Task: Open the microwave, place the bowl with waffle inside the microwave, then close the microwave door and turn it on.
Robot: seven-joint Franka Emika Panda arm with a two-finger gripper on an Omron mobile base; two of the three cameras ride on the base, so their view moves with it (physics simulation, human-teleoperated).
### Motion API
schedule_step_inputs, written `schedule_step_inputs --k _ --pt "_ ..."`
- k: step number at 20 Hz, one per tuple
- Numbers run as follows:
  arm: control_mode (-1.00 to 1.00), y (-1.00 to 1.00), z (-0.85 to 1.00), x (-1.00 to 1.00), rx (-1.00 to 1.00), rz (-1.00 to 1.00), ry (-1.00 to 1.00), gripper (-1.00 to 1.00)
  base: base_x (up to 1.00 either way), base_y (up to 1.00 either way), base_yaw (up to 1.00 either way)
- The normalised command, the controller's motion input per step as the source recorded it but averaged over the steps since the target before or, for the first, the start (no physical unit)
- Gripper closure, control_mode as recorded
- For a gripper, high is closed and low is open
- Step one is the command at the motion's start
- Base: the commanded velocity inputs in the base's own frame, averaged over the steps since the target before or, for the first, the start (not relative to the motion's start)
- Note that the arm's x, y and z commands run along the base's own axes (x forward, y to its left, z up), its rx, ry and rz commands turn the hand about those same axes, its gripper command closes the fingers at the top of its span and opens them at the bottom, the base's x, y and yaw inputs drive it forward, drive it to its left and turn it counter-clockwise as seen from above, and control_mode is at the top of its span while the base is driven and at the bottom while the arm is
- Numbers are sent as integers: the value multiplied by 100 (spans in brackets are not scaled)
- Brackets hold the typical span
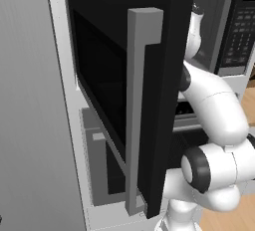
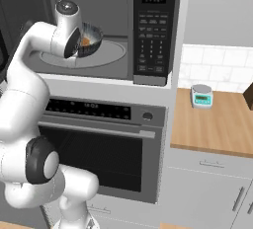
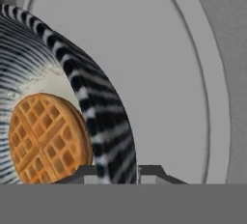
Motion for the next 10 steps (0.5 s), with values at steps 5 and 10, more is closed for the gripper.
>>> schedule_step_inputs --k 5,10 --pt "-100 0 -4 -5 0 0 -1 -100 0 0 0" --pt "-100 0 4 -43 0 0 0 -100 0 0 0"
